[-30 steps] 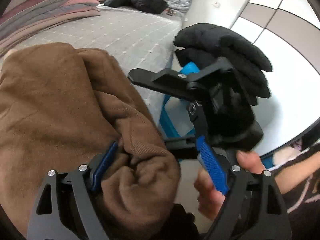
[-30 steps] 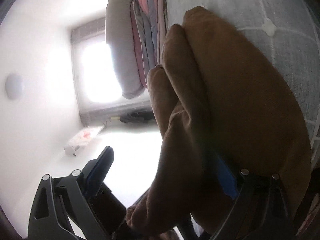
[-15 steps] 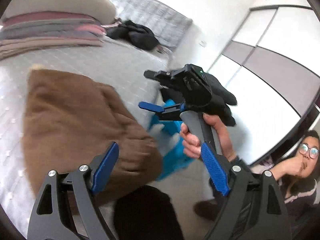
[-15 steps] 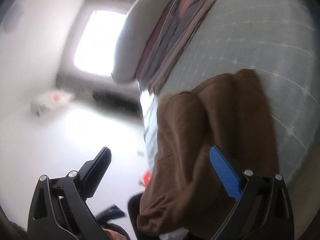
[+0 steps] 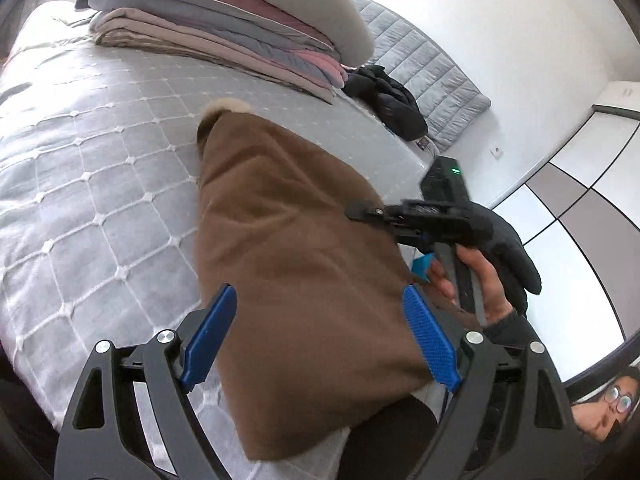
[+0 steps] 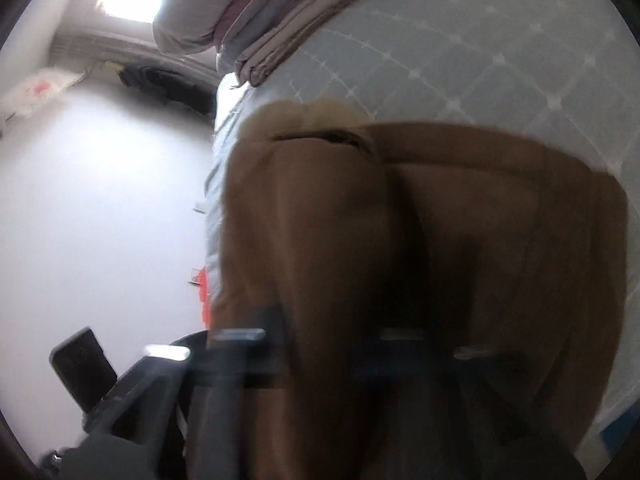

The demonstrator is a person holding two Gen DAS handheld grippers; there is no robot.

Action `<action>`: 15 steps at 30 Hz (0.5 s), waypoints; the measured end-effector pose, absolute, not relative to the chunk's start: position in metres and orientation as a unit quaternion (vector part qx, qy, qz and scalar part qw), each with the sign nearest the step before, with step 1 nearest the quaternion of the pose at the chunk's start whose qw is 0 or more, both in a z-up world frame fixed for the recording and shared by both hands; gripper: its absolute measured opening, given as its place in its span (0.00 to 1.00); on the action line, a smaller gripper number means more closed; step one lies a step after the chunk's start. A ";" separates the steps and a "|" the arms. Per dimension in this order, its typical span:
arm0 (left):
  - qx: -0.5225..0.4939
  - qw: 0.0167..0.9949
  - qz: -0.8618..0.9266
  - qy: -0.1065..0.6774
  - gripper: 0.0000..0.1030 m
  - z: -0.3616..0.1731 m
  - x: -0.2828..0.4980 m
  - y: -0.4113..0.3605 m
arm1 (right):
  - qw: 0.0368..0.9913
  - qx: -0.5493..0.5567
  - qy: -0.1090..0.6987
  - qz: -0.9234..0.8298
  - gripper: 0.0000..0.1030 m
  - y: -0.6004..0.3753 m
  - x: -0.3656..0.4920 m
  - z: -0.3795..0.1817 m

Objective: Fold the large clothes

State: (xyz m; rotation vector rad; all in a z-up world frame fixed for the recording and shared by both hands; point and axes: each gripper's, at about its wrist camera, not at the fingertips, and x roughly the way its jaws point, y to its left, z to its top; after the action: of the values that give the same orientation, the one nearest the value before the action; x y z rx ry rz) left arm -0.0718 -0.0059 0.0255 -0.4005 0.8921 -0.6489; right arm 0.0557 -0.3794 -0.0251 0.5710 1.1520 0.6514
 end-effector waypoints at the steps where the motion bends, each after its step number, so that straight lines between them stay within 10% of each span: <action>1: -0.189 0.832 -0.308 0.420 0.79 0.025 -0.066 -0.011 | 0.757 0.258 0.520 0.300 0.17 -0.376 0.052 -0.019; 7: -0.180 0.824 -0.359 0.401 0.79 0.034 -0.051 -0.049 | 0.789 0.274 0.458 0.303 0.15 -0.423 -0.001 0.016; 15: -0.110 0.802 -0.378 0.449 0.82 -0.024 -0.040 -0.109 | 0.737 0.386 0.492 0.257 0.25 -0.472 0.002 -0.091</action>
State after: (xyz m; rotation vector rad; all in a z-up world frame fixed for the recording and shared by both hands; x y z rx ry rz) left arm -0.0398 -0.1086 -0.0235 -0.2364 0.9622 -0.8106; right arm 0.0021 -0.4718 -0.0912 0.8486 1.0806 0.5645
